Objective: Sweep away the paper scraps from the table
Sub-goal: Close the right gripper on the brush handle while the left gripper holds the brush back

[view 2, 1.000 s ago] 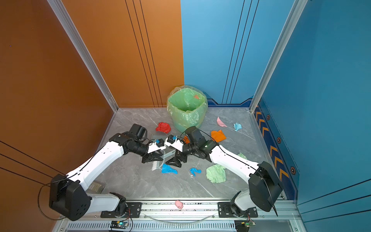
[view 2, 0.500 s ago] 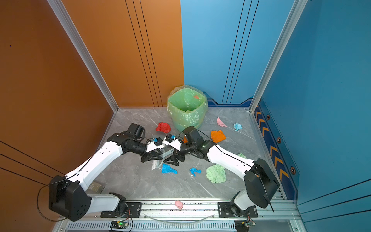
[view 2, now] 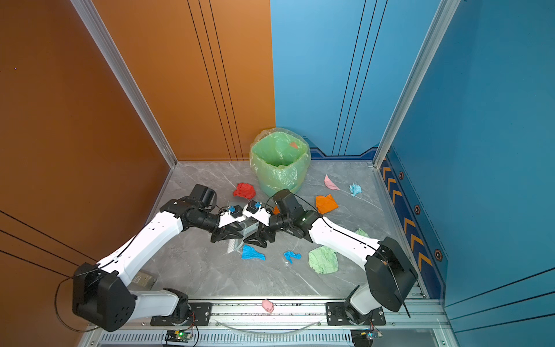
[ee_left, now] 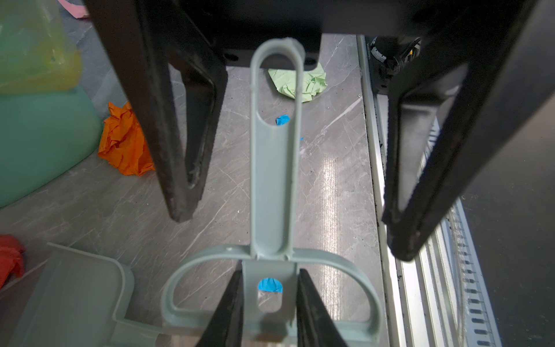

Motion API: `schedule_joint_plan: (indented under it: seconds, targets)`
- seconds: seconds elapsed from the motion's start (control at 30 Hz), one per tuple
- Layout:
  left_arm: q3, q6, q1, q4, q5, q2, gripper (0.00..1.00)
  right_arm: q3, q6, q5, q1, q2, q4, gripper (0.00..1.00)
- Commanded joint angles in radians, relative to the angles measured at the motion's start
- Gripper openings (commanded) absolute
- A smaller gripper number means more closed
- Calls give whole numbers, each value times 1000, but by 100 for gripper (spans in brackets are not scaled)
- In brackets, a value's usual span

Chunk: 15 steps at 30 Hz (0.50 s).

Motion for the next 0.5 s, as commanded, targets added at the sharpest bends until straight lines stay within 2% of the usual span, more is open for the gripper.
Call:
schedule_joint_plan:
  seconds: [0.0,0.1,0.47]
  targets:
    - [-9,15,9,-4,35,-7,0,24,-5,15,8,13,25,84]
    - [-12,17,10,-4,36,-11,0,22,-15,29,9,9,29,80]
    - [-14,15,12,-4,30,-9,0,12,-18,35,10,8,56,80]
